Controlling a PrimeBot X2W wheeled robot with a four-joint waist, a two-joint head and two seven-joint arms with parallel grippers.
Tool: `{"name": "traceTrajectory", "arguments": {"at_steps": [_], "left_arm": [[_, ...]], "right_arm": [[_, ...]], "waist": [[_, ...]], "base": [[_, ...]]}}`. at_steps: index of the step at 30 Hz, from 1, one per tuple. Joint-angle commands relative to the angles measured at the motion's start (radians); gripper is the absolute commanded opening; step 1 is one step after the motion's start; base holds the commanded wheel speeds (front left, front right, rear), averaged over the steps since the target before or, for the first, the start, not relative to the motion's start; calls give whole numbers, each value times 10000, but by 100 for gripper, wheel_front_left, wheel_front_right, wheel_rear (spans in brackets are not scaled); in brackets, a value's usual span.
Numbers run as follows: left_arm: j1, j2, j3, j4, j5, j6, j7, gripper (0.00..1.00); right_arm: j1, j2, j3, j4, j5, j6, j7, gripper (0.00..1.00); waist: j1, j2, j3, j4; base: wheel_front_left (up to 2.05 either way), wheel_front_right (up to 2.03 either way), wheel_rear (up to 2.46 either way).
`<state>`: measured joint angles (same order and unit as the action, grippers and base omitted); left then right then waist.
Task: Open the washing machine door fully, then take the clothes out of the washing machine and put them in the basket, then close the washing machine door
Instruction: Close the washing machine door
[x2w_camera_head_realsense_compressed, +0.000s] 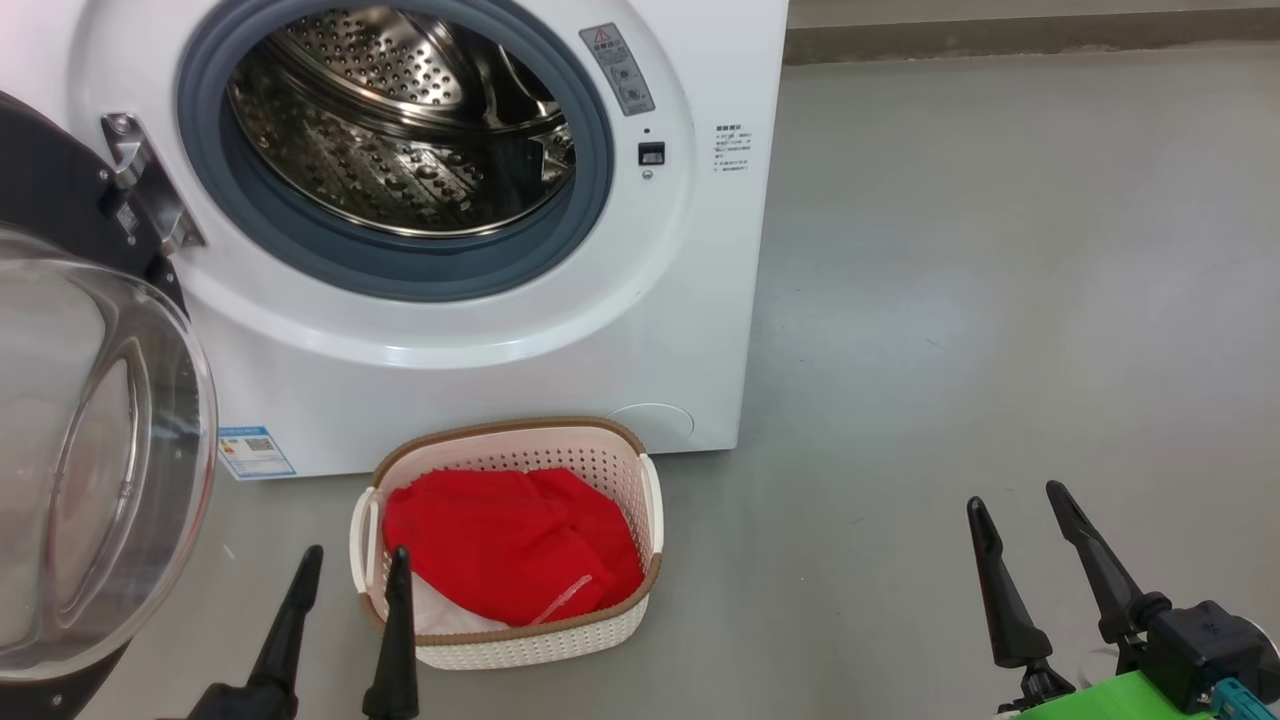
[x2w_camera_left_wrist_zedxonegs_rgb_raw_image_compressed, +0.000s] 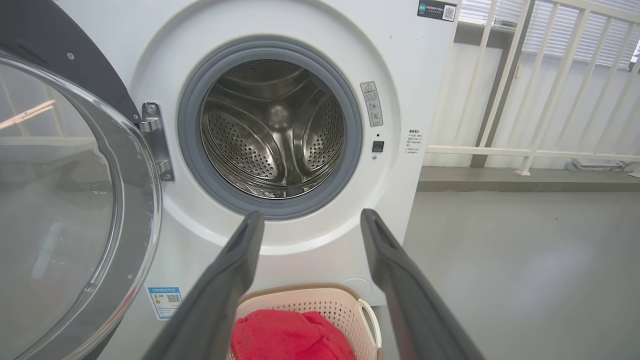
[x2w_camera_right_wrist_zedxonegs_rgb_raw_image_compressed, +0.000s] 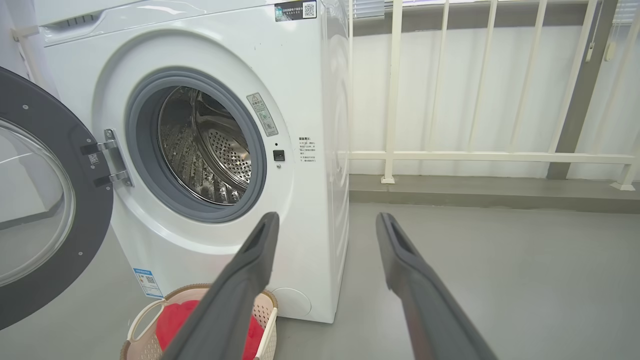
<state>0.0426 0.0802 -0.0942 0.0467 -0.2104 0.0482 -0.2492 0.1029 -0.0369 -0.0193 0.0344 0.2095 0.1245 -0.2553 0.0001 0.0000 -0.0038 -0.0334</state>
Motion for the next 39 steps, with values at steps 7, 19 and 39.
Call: {"name": "traceTrajectory", "arguments": {"at_steps": [7, 19, 39], "left_arm": [[-159, 205, 269, -315, 161, 254, -79, 100], [-178, 304, 232, -626, 240, 481, 0, 100], [32, 371, 176, -1081, 358, 922, 142, 100]], "right_arm": [[-30, -133, 286, -239, 54, 62, -65, 100], [-184, -133, 632, -213, 38, 62, -65, 100], [-369, -133, 793, -132, -22, 62, -63, 100]], "waist": [[-1, 0, -17, 132], [-1, 0, 129, 1051], [-1, 0, 2, 4021]], "base": [[0, 0, 0], [0, 0, 0], [0, 0, 0]]}}
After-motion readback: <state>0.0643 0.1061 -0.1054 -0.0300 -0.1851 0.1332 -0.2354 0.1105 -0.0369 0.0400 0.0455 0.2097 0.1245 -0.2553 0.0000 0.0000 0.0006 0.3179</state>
